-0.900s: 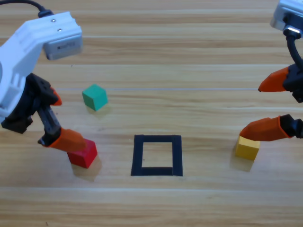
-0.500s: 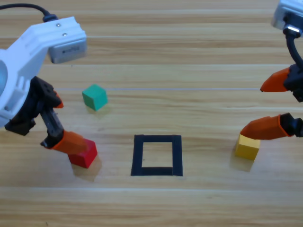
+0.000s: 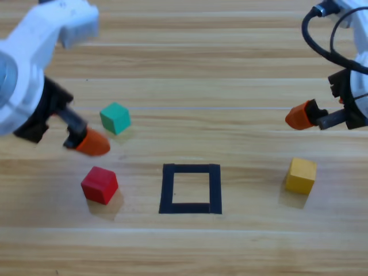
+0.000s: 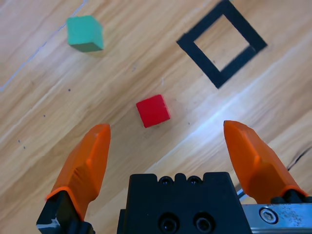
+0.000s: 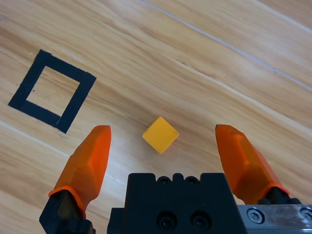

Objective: Stack the blocks in the rectangular block: red at the bottom, yellow in the middle, green on top

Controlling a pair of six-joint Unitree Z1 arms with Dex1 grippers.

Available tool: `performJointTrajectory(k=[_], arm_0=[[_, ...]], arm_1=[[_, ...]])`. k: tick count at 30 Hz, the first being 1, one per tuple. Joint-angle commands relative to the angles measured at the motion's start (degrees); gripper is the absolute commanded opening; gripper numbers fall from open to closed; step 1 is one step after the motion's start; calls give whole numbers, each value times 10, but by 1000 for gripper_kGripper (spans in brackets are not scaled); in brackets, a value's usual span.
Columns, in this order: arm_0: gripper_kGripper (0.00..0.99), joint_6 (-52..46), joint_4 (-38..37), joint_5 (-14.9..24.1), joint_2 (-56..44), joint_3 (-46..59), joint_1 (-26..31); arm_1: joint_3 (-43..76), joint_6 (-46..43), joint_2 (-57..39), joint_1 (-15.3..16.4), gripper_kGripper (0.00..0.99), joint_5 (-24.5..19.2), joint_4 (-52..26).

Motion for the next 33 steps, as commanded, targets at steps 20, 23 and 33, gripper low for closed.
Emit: performJointTrajectory(k=[20,23,33], arm_0=[[990,-240,126,-28,175,-98,64],[988,-231,126,-29,202,-99,64],[986,-206,108,-42,280,-95,64]], arm_1=[[-47,343,121,-8,989,-1,68],[-58,355,145,-11,986,-1,75],[-70,390,200,-44,979,20,80]])
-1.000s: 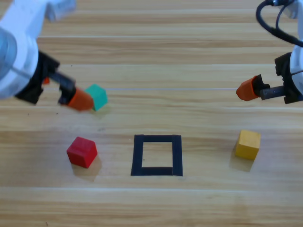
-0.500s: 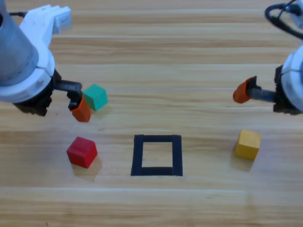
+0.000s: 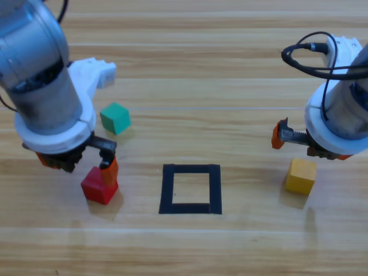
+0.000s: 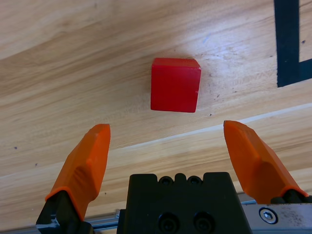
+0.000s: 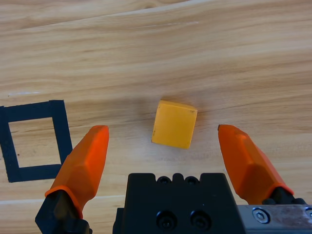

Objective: Stack the blocks in the rectangular block: red at the bottom, yellow in the middle, green on top

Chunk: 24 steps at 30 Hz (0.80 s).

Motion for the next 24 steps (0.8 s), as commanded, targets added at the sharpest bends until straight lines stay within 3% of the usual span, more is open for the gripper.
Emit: performJointTrajectory(k=[1,16,20,24], arm_0=[[986,10,-22,-19,63,4,8],[971,16,-81,-31,115,22,19],[937,21,-100,-34,119,37,27],[882,31,-111,-34,124,44,39]], arm_1=[[-11,20,56,-39,979,21,10],[-15,35,114,-51,920,56,10],[-12,39,126,-52,824,68,11],[-14,39,151,-64,808,83,11]])
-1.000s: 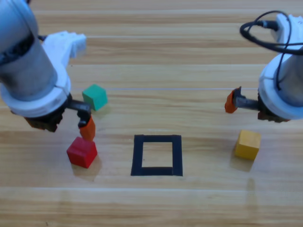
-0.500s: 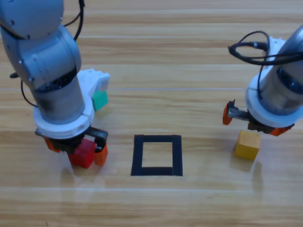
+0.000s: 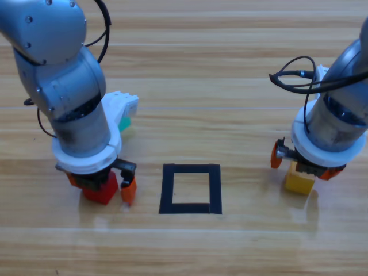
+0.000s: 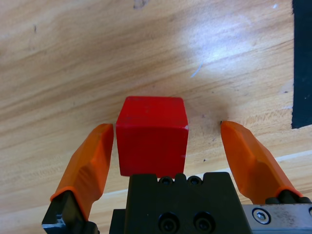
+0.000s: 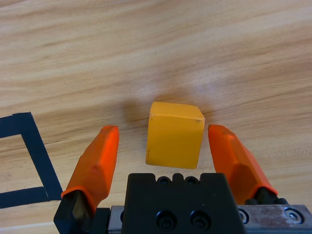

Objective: Stack the blocks in the rectangular block: red at the bottom, yellow in the middle, green on top

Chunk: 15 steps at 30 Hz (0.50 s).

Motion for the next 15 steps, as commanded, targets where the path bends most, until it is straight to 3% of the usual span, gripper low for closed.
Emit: performJointTrajectory(k=[1,2,5,8,10,12,15], arm_0=[[874,19,-22,-7,30,24,33],[838,22,-26,-9,30,29,37],[712,31,-37,-14,31,38,47],[480,34,-37,-14,31,39,51],[281,37,-36,-12,28,42,55],[121,40,-36,-12,20,46,60],[95,39,-37,-11,2,43,61]], arm_1=[[3,5,79,-33,808,28,10],[3,5,83,-36,765,31,10],[3,-7,88,-44,397,43,10],[7,-17,73,-45,150,44,10],[13,-29,58,-45,54,45,10],[14,-49,39,-46,17,50,16],[-1,-82,1,-45,17,52,53]])
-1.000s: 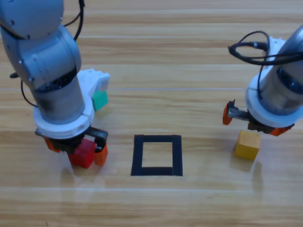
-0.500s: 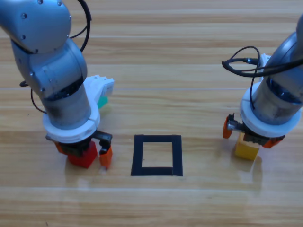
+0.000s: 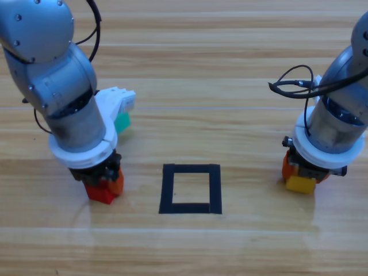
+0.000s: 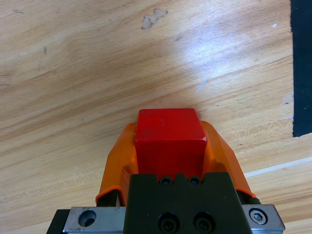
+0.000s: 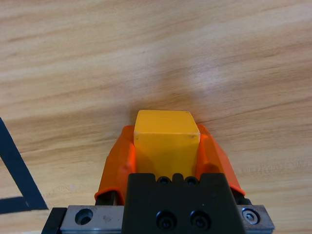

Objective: Stack the blocks in the rectangular block: red at the bottom, yellow in the middle, green on top

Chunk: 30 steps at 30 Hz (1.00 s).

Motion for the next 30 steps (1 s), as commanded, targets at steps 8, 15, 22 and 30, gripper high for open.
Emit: performJointTrajectory(k=[8,15,22,30], arm_0=[[74,-55,36,10,-13,-72,-39],[75,-131,101,8,35,-207,-116],[75,-267,214,60,95,-347,-179],[81,-399,256,88,117,-368,-206]], arm_1=[[-51,-105,-94,22,17,10,130],[-58,-137,-82,23,18,24,145],[-58,-147,-80,23,18,32,145],[-63,-150,-70,23,20,34,145]])
